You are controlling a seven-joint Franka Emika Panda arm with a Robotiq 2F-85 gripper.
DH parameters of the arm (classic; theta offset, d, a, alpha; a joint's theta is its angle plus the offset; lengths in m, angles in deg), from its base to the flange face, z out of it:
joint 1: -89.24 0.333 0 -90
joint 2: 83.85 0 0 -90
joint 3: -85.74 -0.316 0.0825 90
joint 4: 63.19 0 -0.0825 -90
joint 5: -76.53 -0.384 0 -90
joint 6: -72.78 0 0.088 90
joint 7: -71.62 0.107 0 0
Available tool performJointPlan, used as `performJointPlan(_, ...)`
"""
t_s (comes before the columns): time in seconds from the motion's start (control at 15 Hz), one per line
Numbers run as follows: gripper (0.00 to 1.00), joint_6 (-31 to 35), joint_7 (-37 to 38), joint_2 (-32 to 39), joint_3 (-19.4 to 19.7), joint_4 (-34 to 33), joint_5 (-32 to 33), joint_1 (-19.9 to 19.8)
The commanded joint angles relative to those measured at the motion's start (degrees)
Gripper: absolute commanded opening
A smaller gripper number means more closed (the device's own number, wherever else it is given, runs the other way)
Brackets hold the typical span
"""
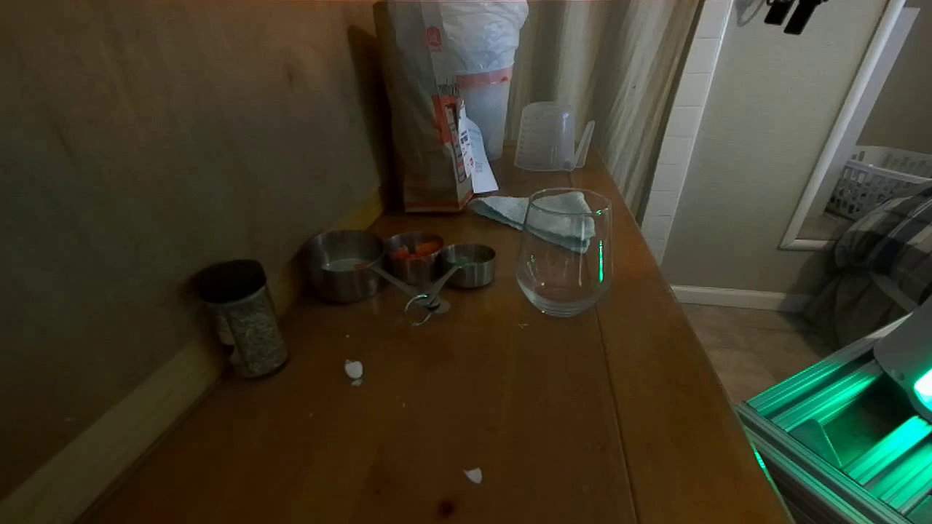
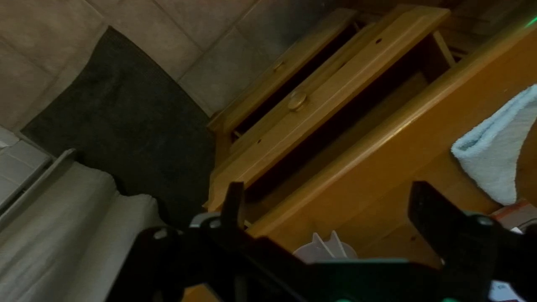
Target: Unfold the white towel
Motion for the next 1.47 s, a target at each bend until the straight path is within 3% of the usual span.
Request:
performJointPlan(0.0, 1.00, 0.57, -4.41, -5.69, -4.41, 4.22, -0.45, 1.89)
performJointPlan(0.27, 1.00, -0.44, -5.76, -13.29, -10.57, 9.74, -2.06, 7.26)
performJointPlan(0.47, 1.00, -1.11, -6.19, -18.51, -13.77, 14.24, -4.98, 13.99)
performJointPlan(0.53, 1.00, -2.60, -6.70, -15.48, -14.43, 10.20, -6.05, 16.91)
performJointPlan(0.6, 1.00, -1.17, -4.43, -14.50, -13.78, 11.13, -3.72, 13.62)
performJointPlan(0.67, 1.00, -1.32, -3.73, -15.09, -14.27, 11.17, -3.93, 15.10)
performJointPlan(1.0, 1.00, -1.32, -3.65, -14.73, -13.75, 11.17, -3.84, 14.19)
performJointPlan(1.4, 1.00, 0.43, -8.87, -10.35, -18.35, 11.21, -12.63, 28.62)
